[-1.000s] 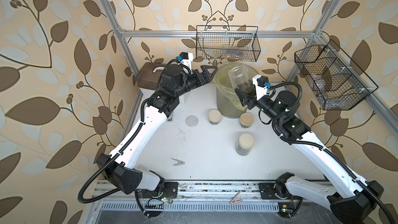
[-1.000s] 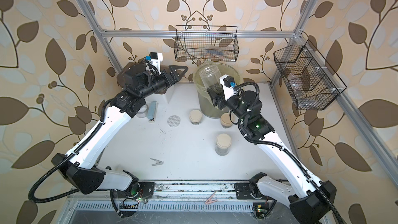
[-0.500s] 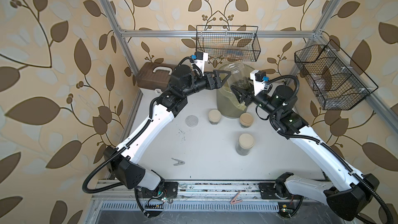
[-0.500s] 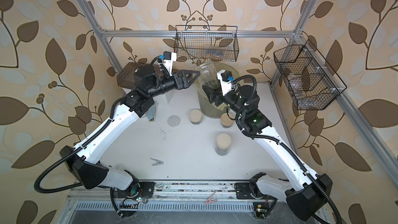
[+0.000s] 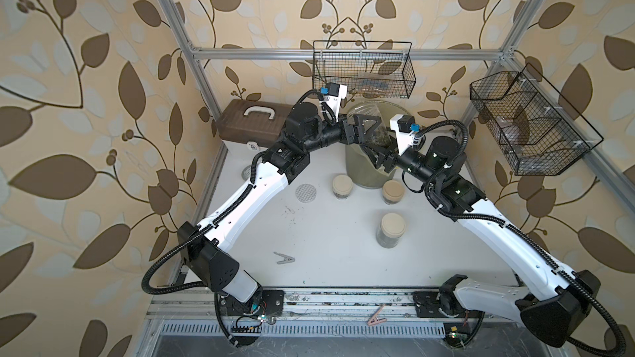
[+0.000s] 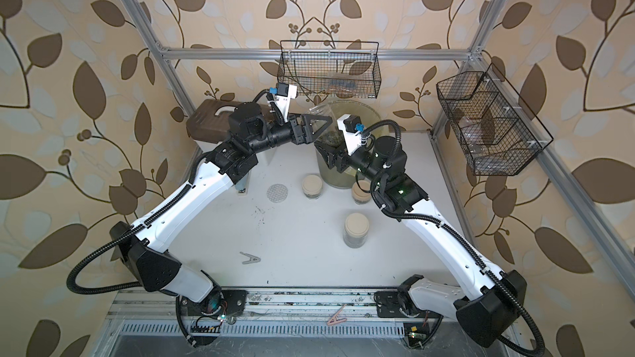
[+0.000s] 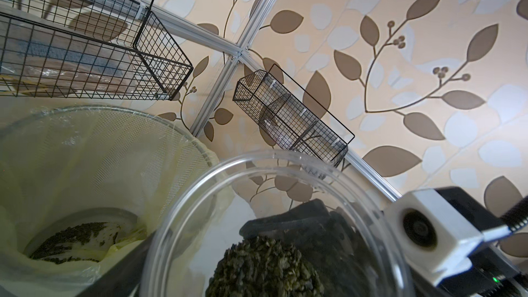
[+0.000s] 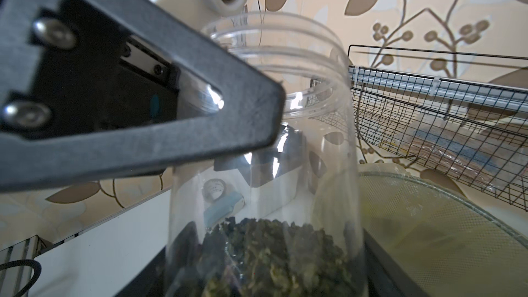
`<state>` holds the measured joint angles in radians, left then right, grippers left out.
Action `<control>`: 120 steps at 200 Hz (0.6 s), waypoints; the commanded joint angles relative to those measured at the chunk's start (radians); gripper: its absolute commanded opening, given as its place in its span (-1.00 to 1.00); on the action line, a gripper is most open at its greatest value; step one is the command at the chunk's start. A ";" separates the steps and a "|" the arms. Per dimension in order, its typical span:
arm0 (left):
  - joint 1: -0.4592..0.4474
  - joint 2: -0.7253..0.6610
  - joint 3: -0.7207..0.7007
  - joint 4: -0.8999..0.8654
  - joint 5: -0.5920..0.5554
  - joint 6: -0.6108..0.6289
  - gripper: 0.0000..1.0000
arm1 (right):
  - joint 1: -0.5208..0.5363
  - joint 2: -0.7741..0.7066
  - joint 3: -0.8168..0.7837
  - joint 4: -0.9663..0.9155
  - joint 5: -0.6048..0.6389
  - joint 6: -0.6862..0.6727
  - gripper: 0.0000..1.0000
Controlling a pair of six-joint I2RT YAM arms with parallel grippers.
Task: Empty moldy tea leaves from jars
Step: Adjust the jar.
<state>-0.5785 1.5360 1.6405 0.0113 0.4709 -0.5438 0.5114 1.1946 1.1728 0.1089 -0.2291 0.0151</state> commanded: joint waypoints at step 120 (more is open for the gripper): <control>-0.008 0.037 0.211 -0.176 -0.241 -0.291 0.26 | -0.024 -0.024 -0.041 0.199 -0.026 0.089 1.00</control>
<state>-0.5938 1.5661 1.7622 -0.1291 0.3271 -0.7513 0.5091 1.2022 1.1664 0.1963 -0.2440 0.0608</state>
